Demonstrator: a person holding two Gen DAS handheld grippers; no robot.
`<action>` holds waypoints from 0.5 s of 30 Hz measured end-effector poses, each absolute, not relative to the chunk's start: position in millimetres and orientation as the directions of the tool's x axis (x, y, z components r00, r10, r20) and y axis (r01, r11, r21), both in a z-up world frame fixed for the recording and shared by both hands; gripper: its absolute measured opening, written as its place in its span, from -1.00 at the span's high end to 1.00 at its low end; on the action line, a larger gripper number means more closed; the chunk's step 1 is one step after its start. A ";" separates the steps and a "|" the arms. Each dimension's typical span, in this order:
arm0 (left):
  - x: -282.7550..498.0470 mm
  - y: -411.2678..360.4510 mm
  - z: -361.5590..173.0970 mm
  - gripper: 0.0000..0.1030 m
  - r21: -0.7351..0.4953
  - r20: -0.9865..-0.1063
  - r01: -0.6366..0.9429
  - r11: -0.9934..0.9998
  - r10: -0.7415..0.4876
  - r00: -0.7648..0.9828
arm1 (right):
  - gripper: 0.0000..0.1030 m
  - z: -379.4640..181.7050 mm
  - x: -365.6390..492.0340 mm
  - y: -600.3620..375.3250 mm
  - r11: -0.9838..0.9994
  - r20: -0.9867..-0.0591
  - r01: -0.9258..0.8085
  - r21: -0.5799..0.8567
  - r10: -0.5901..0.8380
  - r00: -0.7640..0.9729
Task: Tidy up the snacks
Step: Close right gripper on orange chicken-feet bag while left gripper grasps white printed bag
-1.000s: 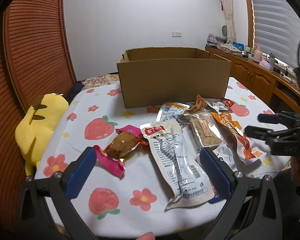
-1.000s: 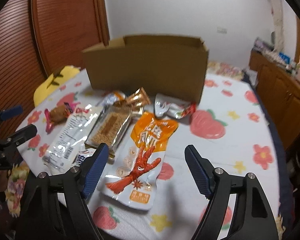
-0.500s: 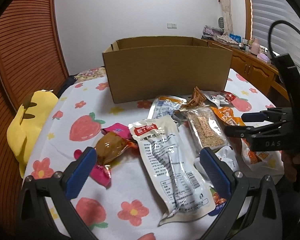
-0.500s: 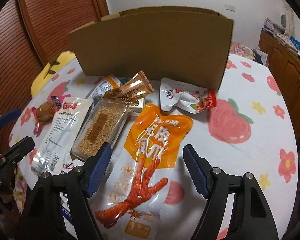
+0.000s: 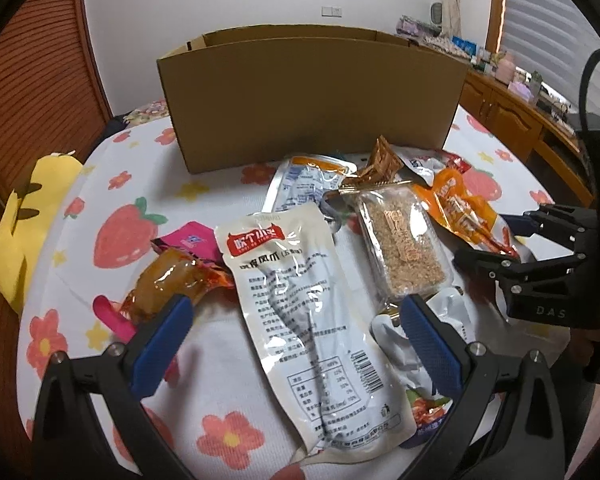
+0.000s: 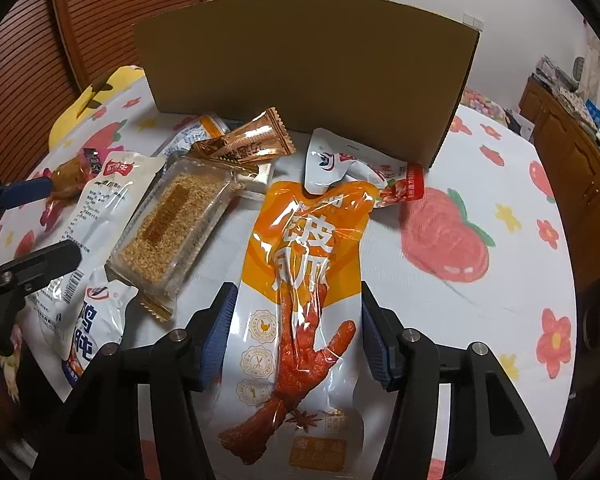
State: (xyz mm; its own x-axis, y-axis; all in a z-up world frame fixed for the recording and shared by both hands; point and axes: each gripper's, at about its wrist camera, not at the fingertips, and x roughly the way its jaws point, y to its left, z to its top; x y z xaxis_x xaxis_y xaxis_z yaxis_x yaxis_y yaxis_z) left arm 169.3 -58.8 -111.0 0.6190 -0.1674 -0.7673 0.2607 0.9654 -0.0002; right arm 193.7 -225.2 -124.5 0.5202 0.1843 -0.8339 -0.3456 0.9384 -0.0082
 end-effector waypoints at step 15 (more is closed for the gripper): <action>197.8 -48.9 -127.3 -0.90 -0.086 -0.861 0.252 0.964 -0.199 0.469 | -0.20 -128.4 189.3 -226.4 0.939 -0.793 -0.344 -0.015 0.199 0.577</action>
